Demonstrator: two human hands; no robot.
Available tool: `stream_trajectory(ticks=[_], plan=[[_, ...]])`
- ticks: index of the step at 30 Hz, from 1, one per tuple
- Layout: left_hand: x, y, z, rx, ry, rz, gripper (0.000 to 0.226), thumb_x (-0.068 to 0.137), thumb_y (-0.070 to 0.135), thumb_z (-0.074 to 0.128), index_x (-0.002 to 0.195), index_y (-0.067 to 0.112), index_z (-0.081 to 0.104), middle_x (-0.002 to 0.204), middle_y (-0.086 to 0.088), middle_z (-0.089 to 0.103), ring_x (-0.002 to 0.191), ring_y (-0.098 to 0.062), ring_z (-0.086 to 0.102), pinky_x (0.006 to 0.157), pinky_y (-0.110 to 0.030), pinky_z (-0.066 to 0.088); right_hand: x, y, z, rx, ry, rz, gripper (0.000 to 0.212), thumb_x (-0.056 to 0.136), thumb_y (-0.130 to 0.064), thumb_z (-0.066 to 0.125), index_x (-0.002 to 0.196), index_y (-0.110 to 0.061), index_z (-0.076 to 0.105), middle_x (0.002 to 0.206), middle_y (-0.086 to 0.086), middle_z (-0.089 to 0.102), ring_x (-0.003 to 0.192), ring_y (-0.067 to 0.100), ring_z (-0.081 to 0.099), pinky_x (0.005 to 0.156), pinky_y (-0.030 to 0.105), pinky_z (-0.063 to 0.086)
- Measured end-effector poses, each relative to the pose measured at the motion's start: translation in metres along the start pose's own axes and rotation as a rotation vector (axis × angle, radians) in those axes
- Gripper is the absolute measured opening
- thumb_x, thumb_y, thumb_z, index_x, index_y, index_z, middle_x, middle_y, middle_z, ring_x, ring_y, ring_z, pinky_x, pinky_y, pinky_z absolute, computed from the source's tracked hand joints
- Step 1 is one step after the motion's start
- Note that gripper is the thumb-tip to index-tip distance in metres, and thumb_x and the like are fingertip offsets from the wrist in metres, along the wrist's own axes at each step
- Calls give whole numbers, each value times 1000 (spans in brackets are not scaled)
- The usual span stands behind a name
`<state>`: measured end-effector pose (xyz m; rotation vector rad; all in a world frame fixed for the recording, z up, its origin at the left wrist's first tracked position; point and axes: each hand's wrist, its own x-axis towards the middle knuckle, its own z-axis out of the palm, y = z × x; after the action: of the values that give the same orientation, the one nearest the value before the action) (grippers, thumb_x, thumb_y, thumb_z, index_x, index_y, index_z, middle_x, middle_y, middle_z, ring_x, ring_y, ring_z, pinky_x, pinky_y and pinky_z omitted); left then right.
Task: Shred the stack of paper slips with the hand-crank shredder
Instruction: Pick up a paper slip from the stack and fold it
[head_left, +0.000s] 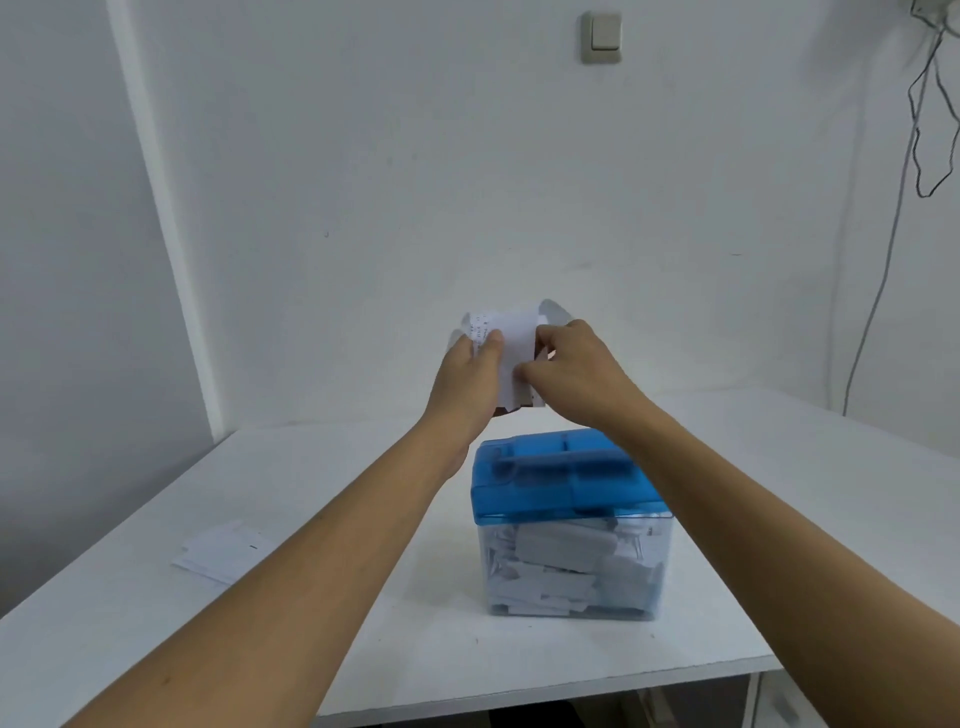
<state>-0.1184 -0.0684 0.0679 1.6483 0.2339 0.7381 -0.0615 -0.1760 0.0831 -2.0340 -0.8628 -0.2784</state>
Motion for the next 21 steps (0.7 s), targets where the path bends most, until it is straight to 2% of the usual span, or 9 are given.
stream_trajectory(ticks=[2, 4, 6, 8, 11, 14, 15, 18, 21], plan=[[0, -1, 2, 61, -22, 22, 19, 109, 32, 37, 123, 24, 47, 117, -3, 61, 95, -17, 63, 66, -26, 61, 0, 0, -4, -51, -56, -4, 12, 91, -12, 49, 81, -9, 55, 103, 4, 43, 72, 19, 47, 47, 17, 33], [-1, -2, 4, 82, -18, 20, 15, 109, 28, 37, 122, 25, 44, 119, -3, 59, 96, -16, 62, 64, -24, 59, 0, 2, -6, -91, -54, -9, 13, 90, -14, 49, 77, -12, 51, 98, 3, 44, 72, 18, 47, 46, 16, 32], [0, -4, 7, 78, -1, 23, 17, 108, 25, 36, 122, 24, 46, 122, -4, 60, 102, -20, 62, 79, -34, 61, 0, 7, -4, -65, -16, -13, 4, 87, -15, 55, 85, -11, 54, 99, 5, 51, 76, 20, 52, 53, 20, 38], [-3, -4, 10, 57, 9, 35, 26, 106, 24, 34, 128, 21, 47, 124, -3, 61, 110, -23, 62, 94, -45, 57, -3, 9, -3, 66, 23, 36, 20, 87, -15, 60, 104, -12, 50, 100, 2, 55, 81, 15, 56, 60, 24, 47], [-5, 1, 13, 52, 6, 59, 39, 106, 26, 32, 143, 17, 40, 129, -2, 58, 119, -24, 57, 103, -44, 51, -4, 8, -6, 370, -49, 211, 35, 91, -20, 62, 118, -14, 42, 101, 2, 61, 84, 14, 62, 74, 31, 56], [-4, 3, 14, 61, -25, 106, 25, 108, 24, 31, 126, 14, 45, 112, 2, 58, 109, -20, 58, 98, -40, 53, -5, 2, -10, 498, -123, 274, 13, 94, -21, 51, 104, -14, 56, 95, 3, 61, 81, 16, 58, 74, 32, 49], [-6, 3, 16, 59, -52, 114, 22, 108, 26, 31, 124, 16, 43, 109, 6, 57, 105, -16, 58, 93, -37, 55, -5, 2, -10, 506, -114, 263, 14, 95, -19, 47, 100, -13, 58, 92, 4, 61, 80, 17, 57, 73, 32, 47], [-11, -1, 19, 51, -116, 125, 22, 108, 24, 37, 129, 20, 39, 113, 6, 58, 101, -12, 59, 80, -31, 55, -4, 3, -9, 505, -83, 230, 21, 92, -18, 42, 107, -11, 55, 88, 3, 62, 80, 19, 58, 72, 33, 45], [-10, -3, 18, 78, -95, 135, 26, 105, 15, 42, 131, 19, 44, 118, 4, 60, 104, -16, 60, 78, -30, 56, -2, 10, -12, 499, -6, 225, 7, 91, -14, 46, 93, -13, 53, 90, 4, 58, 82, 20, 54, 73, 33, 46]])
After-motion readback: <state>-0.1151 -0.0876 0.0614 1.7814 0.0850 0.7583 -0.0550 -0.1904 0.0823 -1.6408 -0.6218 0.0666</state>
